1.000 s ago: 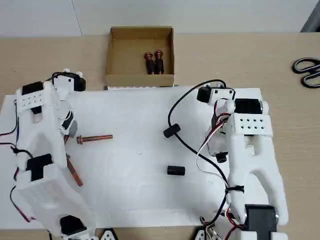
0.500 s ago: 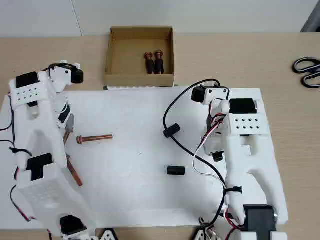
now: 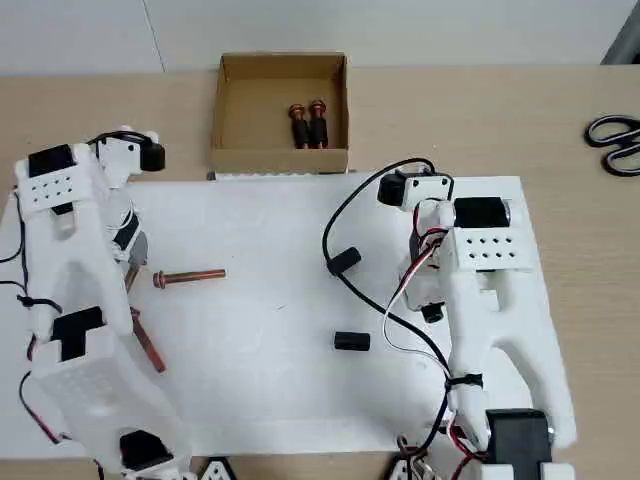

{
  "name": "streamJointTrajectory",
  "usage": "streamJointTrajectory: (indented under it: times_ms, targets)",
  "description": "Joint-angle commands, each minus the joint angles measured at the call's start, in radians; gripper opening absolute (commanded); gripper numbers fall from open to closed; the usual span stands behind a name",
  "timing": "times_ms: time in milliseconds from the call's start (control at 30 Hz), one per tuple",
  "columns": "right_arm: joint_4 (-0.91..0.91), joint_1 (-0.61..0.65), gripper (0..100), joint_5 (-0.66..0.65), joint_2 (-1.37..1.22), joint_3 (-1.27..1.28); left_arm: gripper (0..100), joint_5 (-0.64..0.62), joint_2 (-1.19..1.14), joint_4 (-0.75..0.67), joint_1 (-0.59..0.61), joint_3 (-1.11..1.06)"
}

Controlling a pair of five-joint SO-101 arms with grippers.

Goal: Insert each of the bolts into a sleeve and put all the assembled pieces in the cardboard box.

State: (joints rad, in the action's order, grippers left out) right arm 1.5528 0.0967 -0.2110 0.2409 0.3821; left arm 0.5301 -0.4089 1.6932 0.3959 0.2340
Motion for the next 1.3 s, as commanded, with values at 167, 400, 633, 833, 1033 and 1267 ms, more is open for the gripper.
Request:
streamJointTrajectory:
  times_ms: [167, 400, 633, 833, 1033, 1267]
  targets:
    - [-0.016, 0.004, 0.3, -0.002, 0.031, -0.011, 10, 0.002, 0.006, -0.035, 0.005, -0.054]
    - [-0.013, 0.004, 0.3, -0.002, 0.031, -0.011, 10, 0.002, 0.006, -0.123, 0.014, -0.139]
    - [-0.015, 0.004, 0.3, -0.002, 0.031, -0.011, 10, 0.002, -0.026, -0.204, 0.009, -0.139]
    - [-0.013, 0.004, 0.3, -0.002, 0.031, -0.011, 10, 0.002, -0.170, -0.232, 0.014, -0.134]
    - [-0.013, 0.004, 0.3, -0.002, 0.031, -0.011, 8, -0.017, -0.195, -0.239, 0.008, -0.134]
    - [-0.015, 0.005, 0.3, -0.002, 0.036, -0.011, 0, -0.018, -0.193, -0.140, -0.028, -0.054]
